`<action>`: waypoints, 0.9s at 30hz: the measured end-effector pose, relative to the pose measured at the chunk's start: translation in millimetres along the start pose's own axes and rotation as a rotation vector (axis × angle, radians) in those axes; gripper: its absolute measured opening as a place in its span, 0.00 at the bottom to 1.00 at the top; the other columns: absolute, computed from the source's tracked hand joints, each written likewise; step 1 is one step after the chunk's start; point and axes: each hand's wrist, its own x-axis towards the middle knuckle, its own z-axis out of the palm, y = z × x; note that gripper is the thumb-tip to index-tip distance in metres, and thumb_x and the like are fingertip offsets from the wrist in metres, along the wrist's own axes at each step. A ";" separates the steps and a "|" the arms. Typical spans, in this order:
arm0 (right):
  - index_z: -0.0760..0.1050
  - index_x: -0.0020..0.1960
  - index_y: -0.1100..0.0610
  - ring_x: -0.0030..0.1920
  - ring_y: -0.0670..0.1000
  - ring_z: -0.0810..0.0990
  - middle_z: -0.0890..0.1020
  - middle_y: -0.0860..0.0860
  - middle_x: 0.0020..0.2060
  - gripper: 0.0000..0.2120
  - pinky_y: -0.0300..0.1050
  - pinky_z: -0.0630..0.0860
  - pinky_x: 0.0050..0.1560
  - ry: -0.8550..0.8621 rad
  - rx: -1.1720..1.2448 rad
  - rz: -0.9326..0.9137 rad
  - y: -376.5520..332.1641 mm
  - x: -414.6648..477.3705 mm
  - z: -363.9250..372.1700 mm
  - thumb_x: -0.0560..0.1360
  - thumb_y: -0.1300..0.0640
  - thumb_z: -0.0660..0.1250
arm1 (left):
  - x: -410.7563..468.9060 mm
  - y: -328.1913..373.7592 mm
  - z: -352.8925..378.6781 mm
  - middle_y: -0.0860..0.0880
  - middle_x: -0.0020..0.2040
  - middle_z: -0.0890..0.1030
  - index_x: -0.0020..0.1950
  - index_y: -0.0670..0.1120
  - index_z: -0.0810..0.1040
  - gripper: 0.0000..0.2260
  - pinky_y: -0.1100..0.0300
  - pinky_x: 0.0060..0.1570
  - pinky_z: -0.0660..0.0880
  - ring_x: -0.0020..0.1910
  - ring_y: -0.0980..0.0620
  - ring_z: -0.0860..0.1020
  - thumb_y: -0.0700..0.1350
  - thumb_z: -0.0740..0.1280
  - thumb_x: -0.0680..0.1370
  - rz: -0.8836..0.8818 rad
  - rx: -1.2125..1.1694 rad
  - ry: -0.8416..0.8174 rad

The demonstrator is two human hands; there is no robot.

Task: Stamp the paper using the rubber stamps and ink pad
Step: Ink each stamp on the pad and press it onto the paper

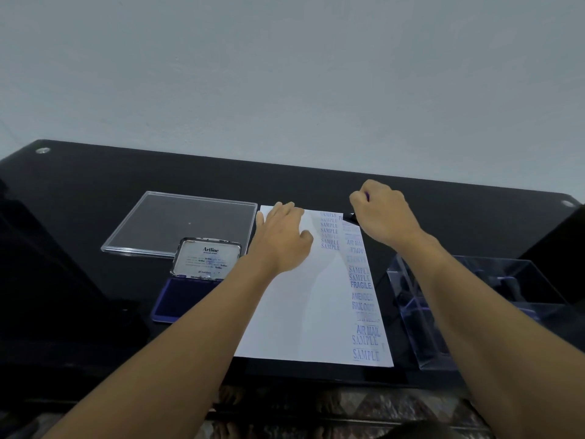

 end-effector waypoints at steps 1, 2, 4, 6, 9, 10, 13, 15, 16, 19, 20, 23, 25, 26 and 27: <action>0.71 0.47 0.59 0.38 0.53 0.74 0.78 0.54 0.41 0.12 0.47 0.68 0.35 -0.004 -0.003 -0.006 0.0 -0.8 -1.3 0.80 0.51 0.55 | -0.9 0.7 -1.2 0.48 0.72 0.68 0.70 0.45 0.69 0.18 0.43 0.75 0.46 0.75 0.49 0.58 0.45 0.58 0.81 0.001 0.007 0.002; 0.71 0.48 0.58 0.39 0.53 0.74 0.78 0.53 0.41 0.12 0.47 0.68 0.35 -0.008 -0.004 -0.009 0.1 -1.5 -2.2 0.80 0.51 0.55 | -1.6 1.2 -1.8 0.48 0.72 0.68 0.70 0.45 0.69 0.18 0.43 0.75 0.46 0.74 0.49 0.59 0.45 0.58 0.81 0.001 0.011 0.002; 0.72 0.50 0.57 0.41 0.53 0.76 0.78 0.53 0.42 0.11 0.47 0.69 0.35 -0.008 0.000 -0.009 0.4 -2.4 -4.1 0.80 0.51 0.55 | -2.8 1.3 -2.5 0.49 0.72 0.67 0.71 0.45 0.68 0.18 0.43 0.75 0.46 0.75 0.50 0.58 0.46 0.58 0.81 -0.004 0.015 -0.002; 0.71 0.50 0.57 0.40 0.53 0.76 0.78 0.53 0.42 0.11 0.47 0.70 0.35 -0.009 0.004 -0.007 -0.1 -3.7 -6.2 0.80 0.51 0.56 | -3.6 0.7 -2.7 0.49 0.74 0.66 0.72 0.46 0.67 0.19 0.43 0.75 0.46 0.76 0.49 0.56 0.46 0.58 0.81 -0.009 0.016 -0.009; 0.71 0.50 0.58 0.38 0.52 0.74 0.78 0.54 0.42 0.11 0.47 0.69 0.35 -0.013 0.005 -0.005 -0.5 -5.1 -9.4 0.80 0.51 0.56 | -3.7 -0.7 -2.3 0.50 0.76 0.64 0.74 0.46 0.65 0.21 0.44 0.75 0.47 0.78 0.49 0.55 0.47 0.58 0.81 -0.016 0.016 -0.021; 0.71 0.49 0.58 0.38 0.52 0.74 0.79 0.54 0.42 0.11 0.47 0.69 0.35 -0.014 0.003 -0.006 -1.1 -5.7 -10.5 0.80 0.51 0.56 | -3.7 -1.3 -1.7 0.50 0.77 0.63 0.75 0.46 0.65 0.21 0.44 0.75 0.47 0.78 0.49 0.54 0.47 0.58 0.81 -0.020 0.018 -0.027; 0.71 0.48 0.58 0.37 0.52 0.73 0.79 0.55 0.42 0.11 0.48 0.69 0.36 -0.026 0.006 -0.001 -1.8 -7.0 -11.6 0.79 0.51 0.56 | -4.1 -3.6 -1.1 0.49 0.78 0.61 0.76 0.46 0.63 0.22 0.41 0.76 0.45 0.78 0.48 0.54 0.47 0.57 0.81 -0.028 0.020 -0.034; 0.71 0.49 0.58 0.38 0.53 0.73 0.79 0.55 0.43 0.11 0.48 0.70 0.37 -0.032 0.006 0.007 -2.1 -7.7 -12.0 0.79 0.51 0.56 | -4.8 -3.8 -1.3 0.49 0.77 0.62 0.75 0.46 0.64 0.22 0.41 0.76 0.45 0.78 0.48 0.55 0.46 0.57 0.81 -0.029 0.020 -0.029; 0.71 0.49 0.58 0.38 0.52 0.73 0.79 0.55 0.43 0.11 0.48 0.70 0.37 -0.033 0.005 0.008 -2.4 -8.1 -12.2 0.79 0.51 0.56 | -5.7 -3.2 -1.9 0.49 0.77 0.62 0.75 0.46 0.64 0.22 0.41 0.76 0.44 0.78 0.48 0.54 0.46 0.57 0.81 -0.030 0.019 -0.028; 0.72 0.50 0.58 0.37 0.51 0.73 0.79 0.55 0.43 0.11 0.48 0.70 0.37 -0.036 -0.007 -0.001 -2.7 -9.6 -12.3 0.80 0.51 0.56 | -7.6 -2.1 -3.1 0.49 0.77 0.61 0.75 0.46 0.64 0.22 0.41 0.76 0.43 0.78 0.48 0.54 0.46 0.58 0.81 -0.030 0.021 -0.030; 0.72 0.50 0.58 0.37 0.51 0.73 0.79 0.54 0.43 0.11 0.47 0.71 0.37 -0.037 -0.008 -0.002 -3.0 -10.2 -12.4 0.80 0.51 0.56 | -8.1 -2.2 -3.4 0.49 0.77 0.62 0.75 0.46 0.65 0.21 0.41 0.76 0.43 0.78 0.48 0.55 0.46 0.58 0.81 -0.030 0.022 -0.029; 0.71 0.49 0.58 0.38 0.52 0.73 0.79 0.55 0.43 0.11 0.48 0.71 0.37 -0.042 -0.009 -0.002 -3.1 -11.8 -12.9 0.80 0.51 0.56 | -10.1 -2.4 -4.6 0.49 0.76 0.63 0.75 0.46 0.65 0.21 0.42 0.75 0.44 0.77 0.48 0.57 0.46 0.58 0.81 -0.033 0.026 -0.024; 0.72 0.49 0.58 0.37 0.52 0.73 0.79 0.55 0.43 0.11 0.48 0.71 0.37 -0.046 -0.005 0.000 -2.9 -13.0 -13.9 0.80 0.52 0.56 | -11.6 -2.0 -5.2 0.49 0.76 0.63 0.75 0.46 0.65 0.21 0.42 0.76 0.44 0.76 0.48 0.57 0.46 0.58 0.81 -0.031 0.027 -0.021; 0.72 0.49 0.58 0.37 0.52 0.73 0.80 0.55 0.43 0.11 0.48 0.71 0.37 -0.047 -0.003 0.001 -2.7 -13.5 -14.3 0.80 0.52 0.56 | -12.4 -1.9 -5.4 0.49 0.76 0.63 0.75 0.46 0.65 0.21 0.42 0.76 0.44 0.76 0.49 0.58 0.46 0.58 0.81 -0.030 0.027 -0.018; 0.72 0.49 0.58 0.37 0.52 0.73 0.80 0.55 0.43 0.11 0.48 0.71 0.37 -0.046 -0.003 0.001 -2.3 -14.1 -14.9 0.80 0.52 0.56 | -13.3 -1.7 -5.8 0.49 0.76 0.64 0.75 0.46 0.65 0.21 0.41 0.76 0.44 0.76 0.49 0.58 0.46 0.58 0.81 -0.030 0.028 -0.015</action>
